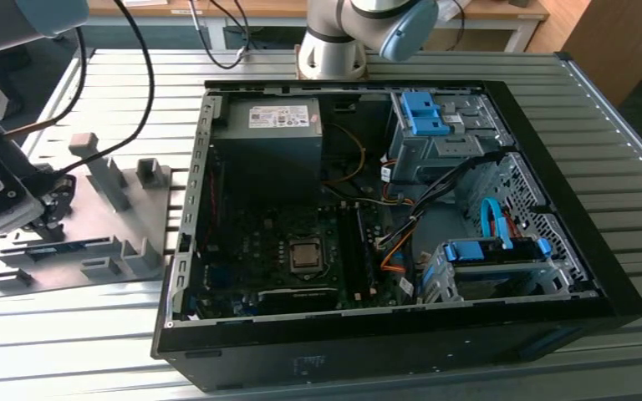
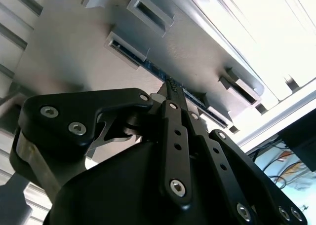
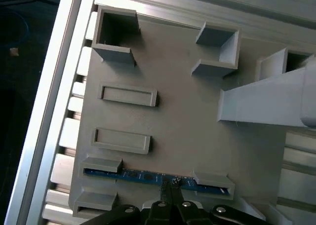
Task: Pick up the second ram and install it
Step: 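Pick up the second ram and move it above second insertion slot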
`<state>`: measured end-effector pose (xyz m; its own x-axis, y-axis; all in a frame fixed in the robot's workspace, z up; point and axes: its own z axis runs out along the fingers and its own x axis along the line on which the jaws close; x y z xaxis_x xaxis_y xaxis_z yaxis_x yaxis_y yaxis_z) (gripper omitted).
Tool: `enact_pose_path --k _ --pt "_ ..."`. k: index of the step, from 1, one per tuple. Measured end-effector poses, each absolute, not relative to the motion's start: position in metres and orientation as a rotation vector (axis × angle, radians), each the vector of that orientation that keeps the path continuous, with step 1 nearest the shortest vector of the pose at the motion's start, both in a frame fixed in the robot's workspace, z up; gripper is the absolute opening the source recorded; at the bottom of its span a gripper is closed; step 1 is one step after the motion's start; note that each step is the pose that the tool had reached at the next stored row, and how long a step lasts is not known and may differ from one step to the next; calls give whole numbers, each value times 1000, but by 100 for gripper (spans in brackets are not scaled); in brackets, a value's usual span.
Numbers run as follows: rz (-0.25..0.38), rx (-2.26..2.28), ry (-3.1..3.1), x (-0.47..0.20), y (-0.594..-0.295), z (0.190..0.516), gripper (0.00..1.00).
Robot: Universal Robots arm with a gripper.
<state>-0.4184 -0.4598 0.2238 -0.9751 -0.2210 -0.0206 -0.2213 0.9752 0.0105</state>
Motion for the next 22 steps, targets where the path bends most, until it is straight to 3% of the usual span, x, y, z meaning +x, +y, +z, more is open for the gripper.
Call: enact_pose_path --k 22 --pt "23 -679 3049 -418 -460 224 10"
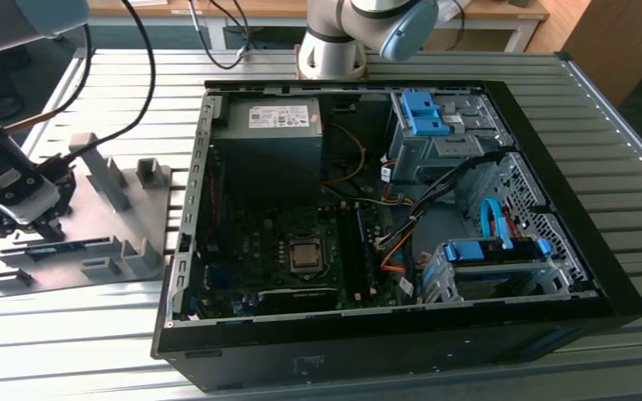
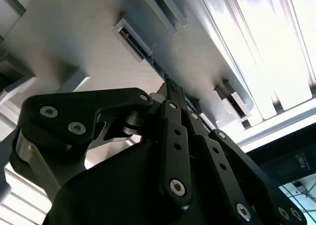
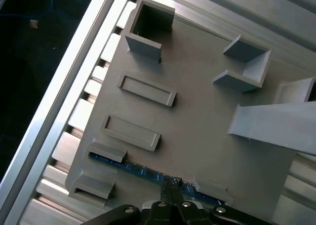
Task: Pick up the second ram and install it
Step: 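Pick up the second ram and move it above second insertion slot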
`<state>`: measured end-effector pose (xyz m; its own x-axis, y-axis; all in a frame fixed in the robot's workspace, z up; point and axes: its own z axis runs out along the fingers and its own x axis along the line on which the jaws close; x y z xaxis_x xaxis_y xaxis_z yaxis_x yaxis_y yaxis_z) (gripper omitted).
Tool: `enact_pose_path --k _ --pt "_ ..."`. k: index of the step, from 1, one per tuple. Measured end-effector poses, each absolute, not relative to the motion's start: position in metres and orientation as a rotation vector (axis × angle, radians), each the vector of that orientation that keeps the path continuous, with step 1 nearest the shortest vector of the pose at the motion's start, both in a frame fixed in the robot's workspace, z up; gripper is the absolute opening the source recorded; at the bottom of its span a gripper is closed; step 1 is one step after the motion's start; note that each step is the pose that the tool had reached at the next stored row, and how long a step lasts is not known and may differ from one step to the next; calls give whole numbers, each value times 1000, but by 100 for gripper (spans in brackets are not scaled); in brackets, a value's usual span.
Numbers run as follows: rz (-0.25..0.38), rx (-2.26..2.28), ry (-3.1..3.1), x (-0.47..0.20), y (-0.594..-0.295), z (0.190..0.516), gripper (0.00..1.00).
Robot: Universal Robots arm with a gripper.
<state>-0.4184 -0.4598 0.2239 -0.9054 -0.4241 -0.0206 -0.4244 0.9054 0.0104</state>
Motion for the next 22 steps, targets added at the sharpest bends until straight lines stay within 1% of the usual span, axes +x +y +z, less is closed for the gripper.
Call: enact_pose_path --k 22 --pt "26 -966 2972 -418 -460 224 10"
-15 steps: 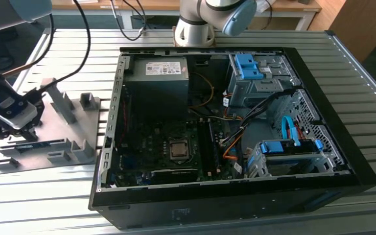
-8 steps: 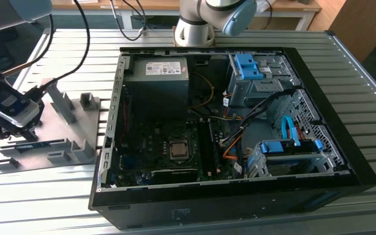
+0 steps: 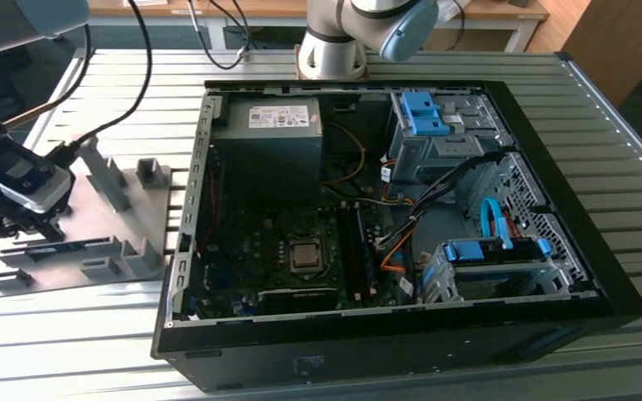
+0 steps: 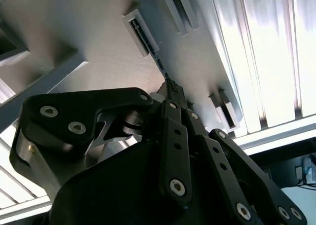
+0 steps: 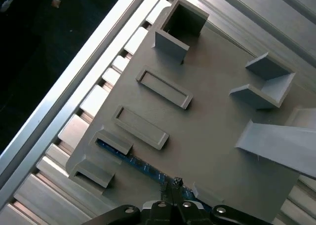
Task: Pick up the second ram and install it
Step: 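Pick up the second ram and move it above second insertion slot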
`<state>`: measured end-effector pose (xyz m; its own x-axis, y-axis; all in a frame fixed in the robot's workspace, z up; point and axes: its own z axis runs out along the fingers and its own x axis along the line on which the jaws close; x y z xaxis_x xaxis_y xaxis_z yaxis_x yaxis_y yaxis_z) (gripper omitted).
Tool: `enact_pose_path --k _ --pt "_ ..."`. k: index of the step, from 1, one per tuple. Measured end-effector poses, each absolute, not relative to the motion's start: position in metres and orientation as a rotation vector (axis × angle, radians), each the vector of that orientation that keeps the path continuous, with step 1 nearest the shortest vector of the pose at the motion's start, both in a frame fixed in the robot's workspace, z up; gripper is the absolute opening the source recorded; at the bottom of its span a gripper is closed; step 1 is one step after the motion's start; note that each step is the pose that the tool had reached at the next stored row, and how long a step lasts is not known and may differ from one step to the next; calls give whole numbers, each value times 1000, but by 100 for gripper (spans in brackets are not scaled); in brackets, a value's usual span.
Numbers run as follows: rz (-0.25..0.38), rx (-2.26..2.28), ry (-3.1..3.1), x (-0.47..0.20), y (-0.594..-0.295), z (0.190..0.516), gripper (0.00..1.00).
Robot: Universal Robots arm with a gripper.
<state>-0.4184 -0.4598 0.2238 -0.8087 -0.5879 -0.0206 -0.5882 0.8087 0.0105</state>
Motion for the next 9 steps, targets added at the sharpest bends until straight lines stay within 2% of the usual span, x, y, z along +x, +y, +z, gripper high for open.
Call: enact_pose_path --k 9 --pt "26 -1075 2935 -418 -460 224 10"
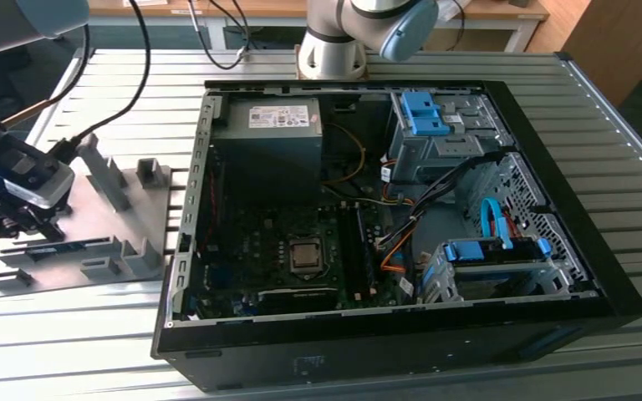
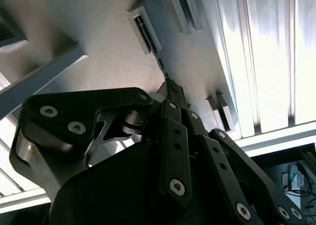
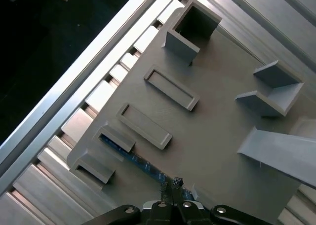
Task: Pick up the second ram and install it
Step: 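Pick up the second ram and move it above second insertion slot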
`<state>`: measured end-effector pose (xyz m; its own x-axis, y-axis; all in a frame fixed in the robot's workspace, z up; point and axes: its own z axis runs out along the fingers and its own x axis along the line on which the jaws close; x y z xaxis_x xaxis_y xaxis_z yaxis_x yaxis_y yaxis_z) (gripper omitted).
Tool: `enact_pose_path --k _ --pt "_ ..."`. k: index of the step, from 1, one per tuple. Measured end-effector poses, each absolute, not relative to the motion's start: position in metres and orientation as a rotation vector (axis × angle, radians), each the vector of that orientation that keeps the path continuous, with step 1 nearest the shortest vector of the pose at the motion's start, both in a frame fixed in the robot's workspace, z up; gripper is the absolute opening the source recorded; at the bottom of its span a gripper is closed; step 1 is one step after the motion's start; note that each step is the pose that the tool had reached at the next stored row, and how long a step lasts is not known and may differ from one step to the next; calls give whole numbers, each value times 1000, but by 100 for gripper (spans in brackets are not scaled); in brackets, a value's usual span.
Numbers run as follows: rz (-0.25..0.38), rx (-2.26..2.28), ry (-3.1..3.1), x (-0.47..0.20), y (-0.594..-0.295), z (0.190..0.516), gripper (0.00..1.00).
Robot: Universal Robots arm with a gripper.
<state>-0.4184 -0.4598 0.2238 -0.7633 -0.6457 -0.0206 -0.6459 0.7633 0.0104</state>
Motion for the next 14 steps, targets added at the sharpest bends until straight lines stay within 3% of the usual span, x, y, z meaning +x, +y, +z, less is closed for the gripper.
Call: enact_pose_path --k 14 --pt "28 -1235 2872 -418 -460 224 10"
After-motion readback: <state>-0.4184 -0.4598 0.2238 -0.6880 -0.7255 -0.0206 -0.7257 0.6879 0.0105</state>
